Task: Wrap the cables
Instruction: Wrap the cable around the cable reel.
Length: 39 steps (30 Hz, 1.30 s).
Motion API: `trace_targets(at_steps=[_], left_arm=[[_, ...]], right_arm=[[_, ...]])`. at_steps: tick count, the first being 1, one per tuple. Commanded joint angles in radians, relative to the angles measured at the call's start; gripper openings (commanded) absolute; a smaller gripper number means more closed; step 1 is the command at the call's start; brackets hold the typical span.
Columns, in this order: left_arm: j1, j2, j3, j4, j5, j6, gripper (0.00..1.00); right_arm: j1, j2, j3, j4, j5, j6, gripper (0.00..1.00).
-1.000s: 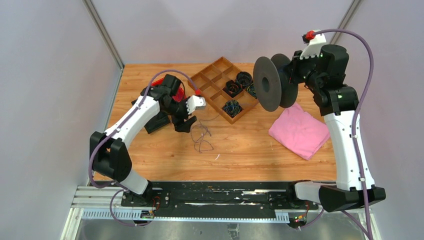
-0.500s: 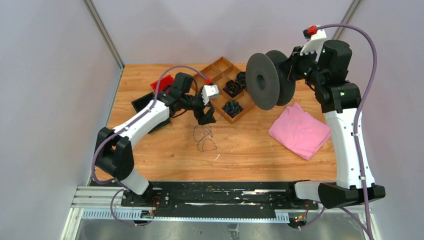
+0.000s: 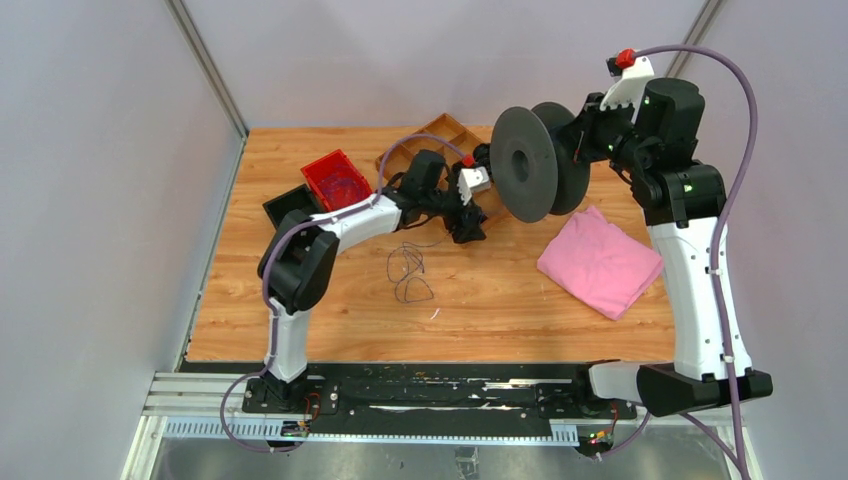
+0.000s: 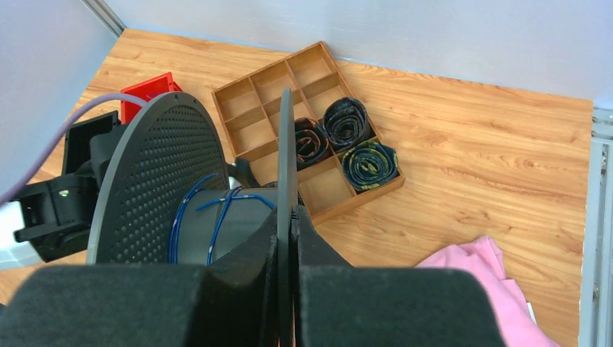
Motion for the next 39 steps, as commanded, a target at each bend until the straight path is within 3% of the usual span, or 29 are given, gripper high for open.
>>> trace_targets(at_steps=[1,7,12,19,32,39], left_arm=[[-0.025,0.064,0.078,0.087,-0.001,-0.066,0.83],[-0.032,0.132,0.137,0.093,0.016,-0.106,0.67],[-0.036,0.156,0.128,0.102,0.05,-0.134,0.41],[-0.04,0.073,-0.01,0.135,0.082,-0.139,0.01],[-0.136,-0.181,-0.276,0.132,-0.002,-0.111,0.01],[-0.236,-0.202,-0.24,-0.072,-0.048,0.01,0.0]], right_arm=[[0.021,-0.008,0.053,0.013,0.048,0.043,0.01],[0.023,-0.001,0.085,0.0,0.042,0.052,0.01],[0.023,0.002,0.102,0.0,0.062,0.044,0.01],[0.023,0.003,0.114,0.02,0.129,0.05,0.01],[0.025,0.07,0.091,0.091,0.296,0.092,0.01],[0.076,0.114,0.047,0.152,0.433,0.057,0.01]])
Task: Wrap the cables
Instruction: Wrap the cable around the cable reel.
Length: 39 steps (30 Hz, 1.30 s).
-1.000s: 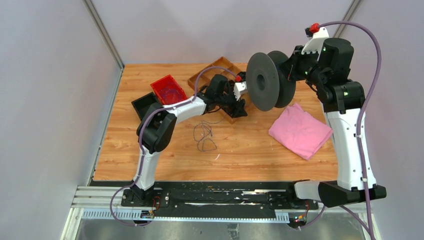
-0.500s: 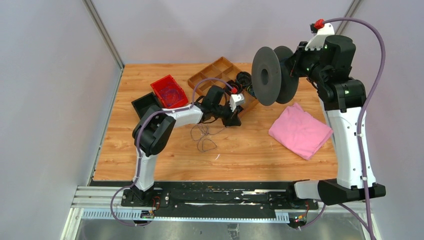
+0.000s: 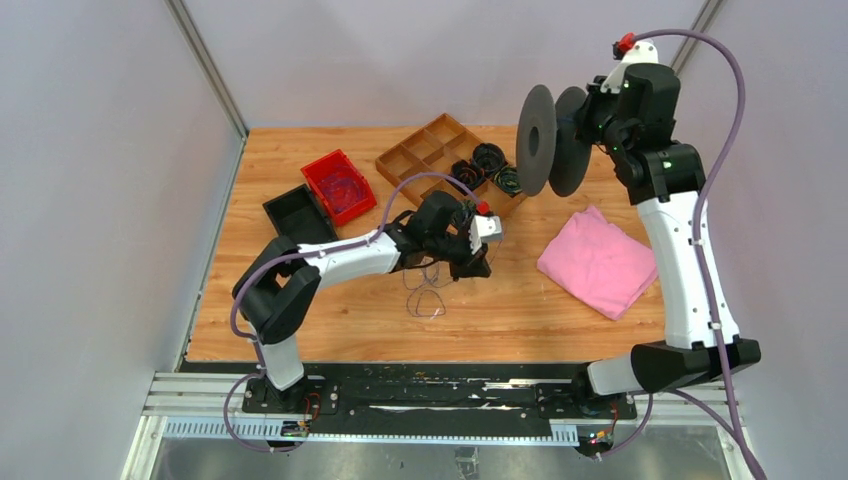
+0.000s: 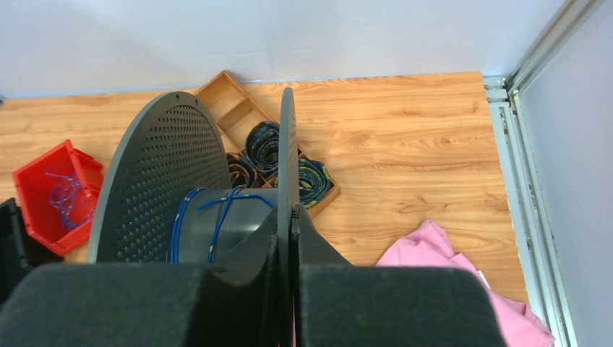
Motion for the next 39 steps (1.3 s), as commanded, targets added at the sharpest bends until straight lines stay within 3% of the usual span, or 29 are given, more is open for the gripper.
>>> trace_targets(at_steps=[1,8,17,26,39], left_arm=[[-0.068,-0.005,0.051,-0.176,-0.037,0.113,0.0],[-0.122,-0.016,0.1,-0.279,0.028,0.127,0.0],[-0.132,-0.051,0.151,-0.3,0.101,0.082,0.0],[-0.122,-0.012,0.375,-0.452,0.076,0.038,0.0],[-0.01,0.04,0.615,-0.512,0.102,-0.088,0.0]], right_arm=[[0.075,0.016,-0.023,0.137,0.14,-0.025,0.01],[0.118,0.034,-0.112,0.229,0.255,-0.08,0.01],[0.134,0.042,-0.224,0.286,0.266,-0.076,0.01],[0.153,0.001,-0.379,0.367,0.273,-0.108,0.01],[0.193,-0.07,-0.539,0.46,0.299,-0.194,0.01]])
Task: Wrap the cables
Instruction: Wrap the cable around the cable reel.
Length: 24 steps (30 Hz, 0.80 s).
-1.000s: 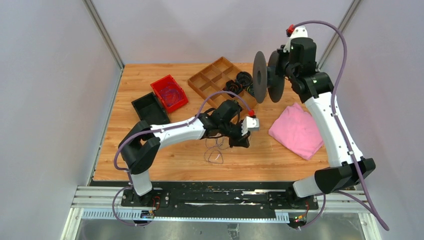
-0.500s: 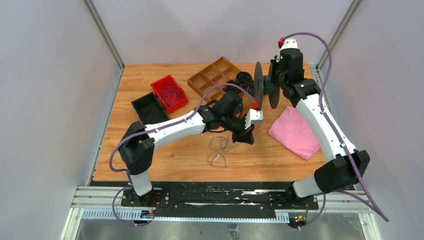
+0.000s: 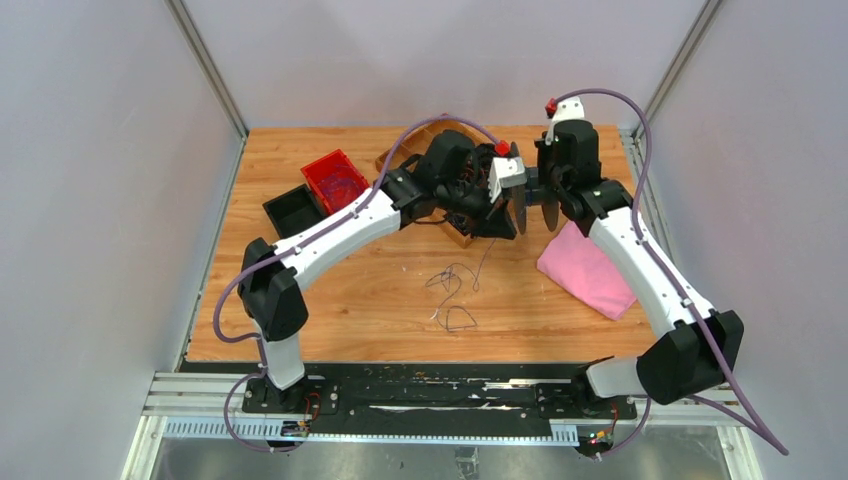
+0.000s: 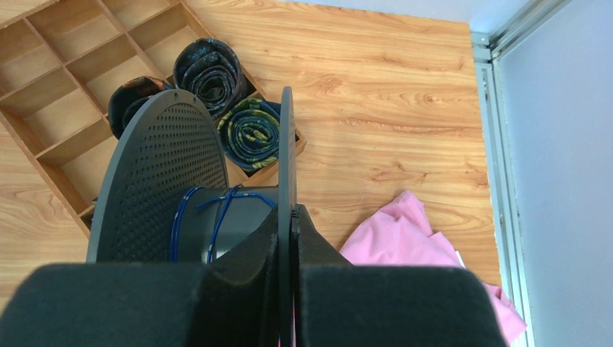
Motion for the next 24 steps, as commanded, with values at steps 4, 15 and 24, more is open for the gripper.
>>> trace_targets(at_steps=[4,15,24], left_arm=[[0.064,0.036,0.147,-0.082,0.017,-0.036,0.0],[0.145,0.093,0.329,-0.215,-0.018,0.001,0.0],[0.233,0.1,0.38,-0.256,-0.052,0.016,0.0]], right_arm=[[0.069,-0.061,-0.065,0.147,0.035,-0.09,0.01],[0.121,-0.102,-0.191,0.193,-0.034,-0.177,0.01],[0.121,-0.131,-0.206,0.159,-0.194,-0.219,0.01]])
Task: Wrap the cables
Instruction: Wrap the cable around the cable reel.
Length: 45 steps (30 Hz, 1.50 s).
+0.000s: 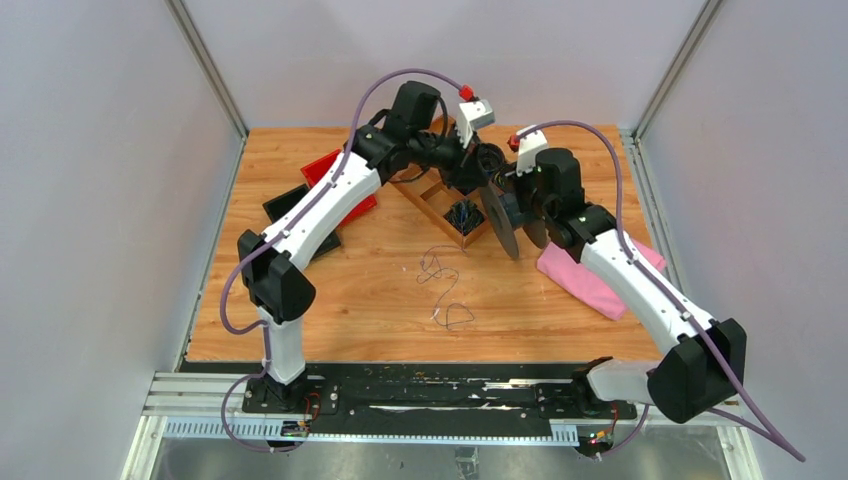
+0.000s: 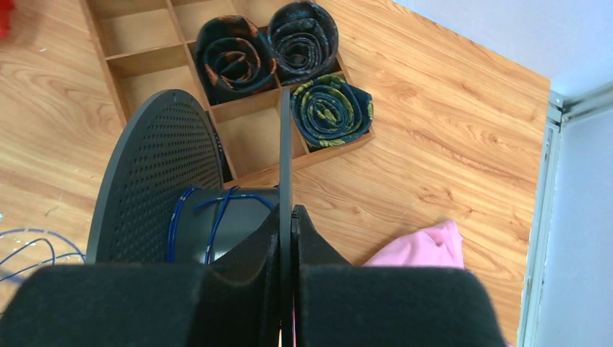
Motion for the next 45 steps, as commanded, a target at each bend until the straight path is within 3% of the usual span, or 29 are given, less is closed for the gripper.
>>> trace_targets(at_steps=[1,21,30,35,40,45], left_arm=[[0.053,0.003,0.051,-0.032,-0.019,0.02,0.01],[0.187,0.004,-0.068,-0.06,-0.054,0.111,0.02],[0.209,0.002,-0.119,-0.036,-0.065,0.132,0.01],[0.22,0.0,-0.145,-0.021,-0.071,0.122,0.06],[0.23,-0.017,-0.209,0.041,-0.063,0.087,0.06],[0.231,-0.05,-0.35,0.207,-0.04,-0.006,0.06]], right_arm=[[0.013,-0.054,-0.005,0.033,-0.086,-0.044,0.0],[-0.021,-0.125,0.081,-0.115,-0.361,-0.019,0.01],[-0.041,-0.128,0.122,-0.147,-0.405,0.005,0.01],[-0.059,-0.127,0.142,-0.156,-0.429,0.025,0.01],[-0.068,-0.118,0.196,-0.187,-0.454,0.054,0.01],[-0.072,-0.1,0.259,-0.214,-0.475,0.088,0.01]])
